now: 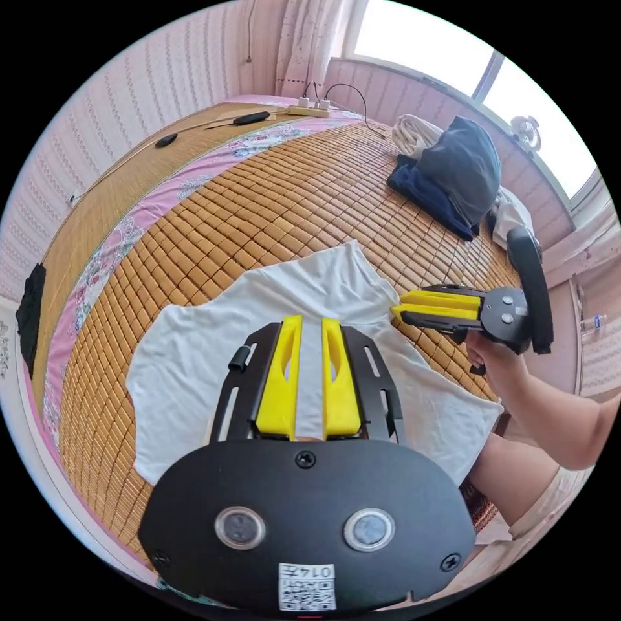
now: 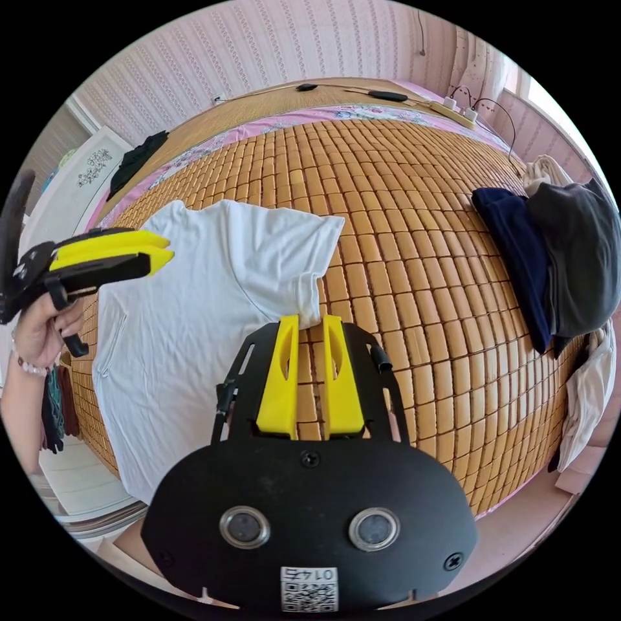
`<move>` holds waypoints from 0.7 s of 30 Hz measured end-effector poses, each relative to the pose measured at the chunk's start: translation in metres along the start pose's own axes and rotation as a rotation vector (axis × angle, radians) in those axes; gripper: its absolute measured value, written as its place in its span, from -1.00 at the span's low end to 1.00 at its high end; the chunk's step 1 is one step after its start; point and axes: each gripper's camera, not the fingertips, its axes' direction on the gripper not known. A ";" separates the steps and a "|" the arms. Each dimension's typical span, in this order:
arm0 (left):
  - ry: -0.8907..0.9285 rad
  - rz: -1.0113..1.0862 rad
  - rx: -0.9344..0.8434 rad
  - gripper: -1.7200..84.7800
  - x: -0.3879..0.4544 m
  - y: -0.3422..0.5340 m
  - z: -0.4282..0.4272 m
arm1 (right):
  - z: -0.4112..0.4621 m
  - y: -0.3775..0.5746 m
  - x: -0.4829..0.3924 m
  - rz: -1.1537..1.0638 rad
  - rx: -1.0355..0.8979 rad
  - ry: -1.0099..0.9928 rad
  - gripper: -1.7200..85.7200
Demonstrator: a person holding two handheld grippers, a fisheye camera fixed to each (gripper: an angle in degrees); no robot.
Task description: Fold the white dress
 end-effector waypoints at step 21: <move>0.115 0.095 0.036 -0.97 -0.003 -0.108 0.066 | 0.056 -0.003 0.076 0.004 0.053 -0.176 -0.91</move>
